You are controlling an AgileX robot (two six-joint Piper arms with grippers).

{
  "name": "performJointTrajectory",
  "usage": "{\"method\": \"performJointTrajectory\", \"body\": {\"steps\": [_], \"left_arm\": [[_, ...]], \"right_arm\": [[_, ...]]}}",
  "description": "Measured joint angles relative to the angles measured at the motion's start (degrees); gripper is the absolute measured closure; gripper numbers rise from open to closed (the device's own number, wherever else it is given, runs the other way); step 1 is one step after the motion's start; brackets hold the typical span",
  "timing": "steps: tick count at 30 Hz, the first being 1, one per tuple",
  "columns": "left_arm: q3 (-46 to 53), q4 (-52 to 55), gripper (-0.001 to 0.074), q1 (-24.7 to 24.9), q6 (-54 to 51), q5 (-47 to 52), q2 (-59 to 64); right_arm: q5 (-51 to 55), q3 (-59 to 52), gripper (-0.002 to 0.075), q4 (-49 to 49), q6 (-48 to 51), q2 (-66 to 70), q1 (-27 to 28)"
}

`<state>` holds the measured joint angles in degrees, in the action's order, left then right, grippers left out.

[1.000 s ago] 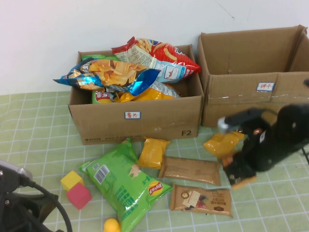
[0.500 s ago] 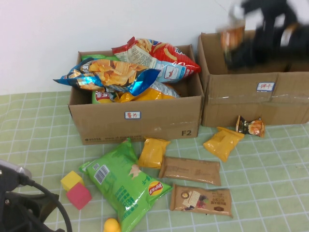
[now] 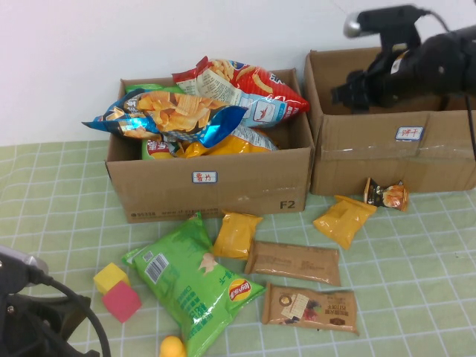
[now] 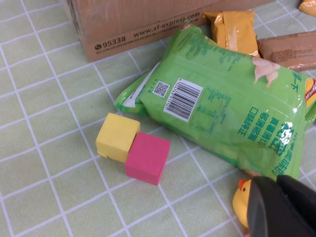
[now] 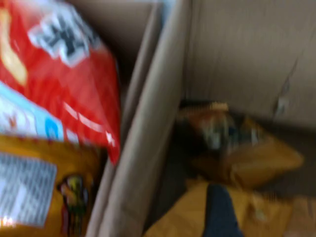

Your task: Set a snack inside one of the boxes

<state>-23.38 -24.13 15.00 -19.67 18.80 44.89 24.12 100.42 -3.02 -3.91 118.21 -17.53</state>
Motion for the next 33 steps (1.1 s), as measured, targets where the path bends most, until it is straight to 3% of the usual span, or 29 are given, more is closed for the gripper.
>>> {"method": "performJointTrajectory", "body": {"steps": [3,6,12,14,21,33], "left_arm": [[0.0,0.0,0.0738,0.0,-0.1,-0.2,0.0],[0.0,0.0,0.0737,0.0,-0.1,-0.3,0.0],[-0.2,6.3,0.0737,0.0,-4.8,-1.8,0.0],[-1.3,9.5,0.0737,0.0,-6.1,-1.7,-0.1],[-4.0,14.6,0.0737,0.0,-8.7,-3.1,-6.1],[-4.0,12.5,0.0737,0.0,-10.6,1.0,-30.7]], "right_arm": [[8.4,4.2,0.0335,-0.1,-0.3,0.8,0.0],[16.5,10.1,0.0383,-1.1,0.6,0.4,0.0],[25.3,16.1,0.065,-4.0,4.8,-7.2,0.0],[26.6,16.4,0.0694,-4.5,6.6,-11.4,0.0],[35.5,15.8,0.0724,-6.2,11.9,-21.5,0.0],[28.8,-1.8,0.0727,-8.9,12.9,-41.1,0.0]]}}
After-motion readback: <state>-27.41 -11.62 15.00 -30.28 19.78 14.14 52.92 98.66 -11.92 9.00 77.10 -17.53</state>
